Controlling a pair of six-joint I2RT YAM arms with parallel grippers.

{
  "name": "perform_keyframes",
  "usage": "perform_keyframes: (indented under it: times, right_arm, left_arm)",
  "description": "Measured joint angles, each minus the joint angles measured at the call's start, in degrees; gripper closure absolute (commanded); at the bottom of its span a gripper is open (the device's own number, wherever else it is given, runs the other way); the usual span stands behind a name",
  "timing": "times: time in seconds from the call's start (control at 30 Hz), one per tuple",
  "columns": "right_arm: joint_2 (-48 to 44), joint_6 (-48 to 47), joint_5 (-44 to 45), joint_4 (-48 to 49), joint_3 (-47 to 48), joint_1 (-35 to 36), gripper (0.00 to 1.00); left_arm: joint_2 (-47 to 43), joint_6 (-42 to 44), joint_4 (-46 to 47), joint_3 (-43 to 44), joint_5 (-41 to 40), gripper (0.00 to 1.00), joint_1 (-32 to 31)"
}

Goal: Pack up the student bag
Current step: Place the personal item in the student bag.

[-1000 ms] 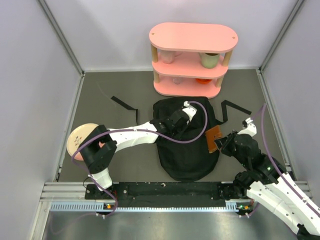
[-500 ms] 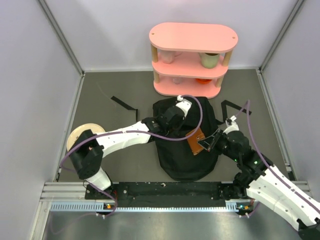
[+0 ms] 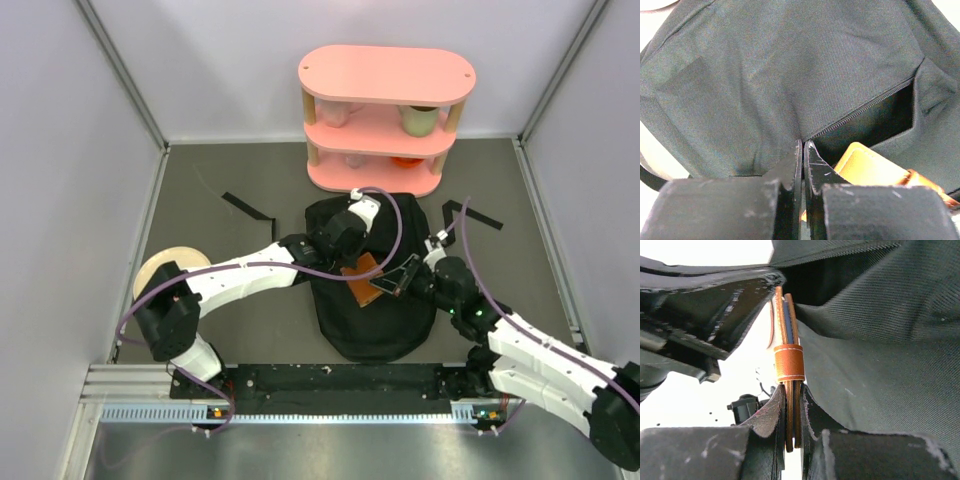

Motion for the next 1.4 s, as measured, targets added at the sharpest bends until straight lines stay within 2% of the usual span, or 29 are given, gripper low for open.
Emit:
perform_keyframes:
  times: [0.23,0.6,1.03,1.23,1.4]
  right_arm:
    - [4.79,6.60,-4.44,10.93,-7.52,-4.35,1.00]
    - [8.52,9.49,-13.03,20.09,-9.25,-13.64,1.00]
    - [13.27,15.78,-12.66,31.47,-11.02,-14.36,1.00]
    - [18.75,18.34,-12.92,40.46,-11.04,-14.38,1.00]
    - [18.40,19.93,-12.79,43.89,-12.02,-14.62,1.00]
  left_arm:
    - [-0.59,-0.42,-0.22,0.00,0.04,1.00,0.00]
    - [-1.38,-0.98,0.55,-0.35,1.18,1.00,0.02]
    - [-2.19,-1.01,1.99,-2.12,3.17,1.00,0.46]
    - [-2.36,-0.96,2.08,-2.27,3.23,1.00,0.68]
    - [-2.36,-0.98,2.08,-2.27,3.30,1.00,0.61]
